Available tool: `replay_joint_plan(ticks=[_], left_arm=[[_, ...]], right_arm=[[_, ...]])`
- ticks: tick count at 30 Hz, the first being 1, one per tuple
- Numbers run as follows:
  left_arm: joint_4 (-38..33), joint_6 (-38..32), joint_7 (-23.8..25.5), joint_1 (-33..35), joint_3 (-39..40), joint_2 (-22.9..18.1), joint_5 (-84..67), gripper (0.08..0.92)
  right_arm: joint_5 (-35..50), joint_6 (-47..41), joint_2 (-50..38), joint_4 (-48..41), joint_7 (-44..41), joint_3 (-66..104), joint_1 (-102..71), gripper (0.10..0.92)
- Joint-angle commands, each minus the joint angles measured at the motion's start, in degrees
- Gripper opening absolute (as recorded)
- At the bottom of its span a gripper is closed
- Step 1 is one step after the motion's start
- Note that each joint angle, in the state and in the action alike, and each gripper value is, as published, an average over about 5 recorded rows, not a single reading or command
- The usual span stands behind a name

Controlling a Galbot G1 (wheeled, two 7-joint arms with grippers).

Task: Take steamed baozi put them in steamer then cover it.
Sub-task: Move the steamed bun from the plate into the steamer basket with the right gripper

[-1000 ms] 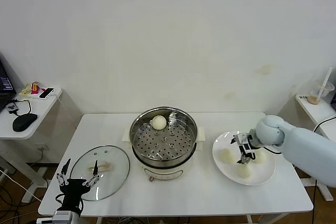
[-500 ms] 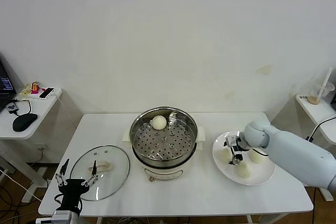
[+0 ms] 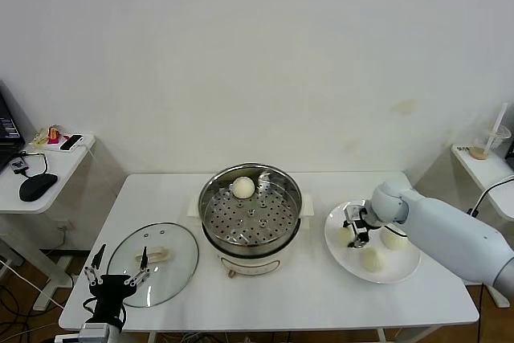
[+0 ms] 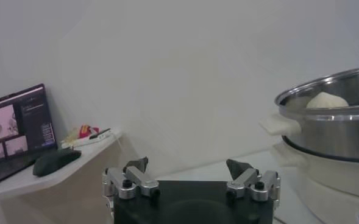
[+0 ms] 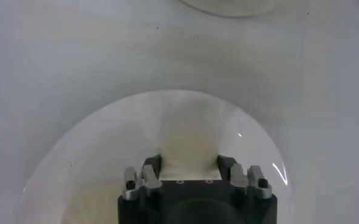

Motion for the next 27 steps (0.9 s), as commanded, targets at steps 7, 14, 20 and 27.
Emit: replay_joint_plan(ticks=[7, 14, 20, 27], left_arm=[[-0.57, 0.13, 0.06, -0.11, 0.54, 0.28, -0.01, 0.823], [-0.46, 0.08, 0.00, -0.46, 0.75, 1.00, -0.36, 0.823], [0.07, 0.15, -0.07, -1.19, 0.91, 1.61, -1.35, 0.823], [0.66, 0.11, -0.14, -1.74, 0.44, 1.57, -1.71, 0.823]], right_arm=[[12.13, -1.19, -8.15, 7.36, -2.94, -6.93, 20.51, 0.594], [22.71, -4.14, -2.95, 10.70, -0.86, -16.79, 38.38, 0.602], [32.08, -9.46, 7.66, 12.29, 3.28, -20.94, 43.11, 0.605], [38.54, -14.36, 22.06, 8.17, 6.37, -21.80, 39.53, 0.611]])
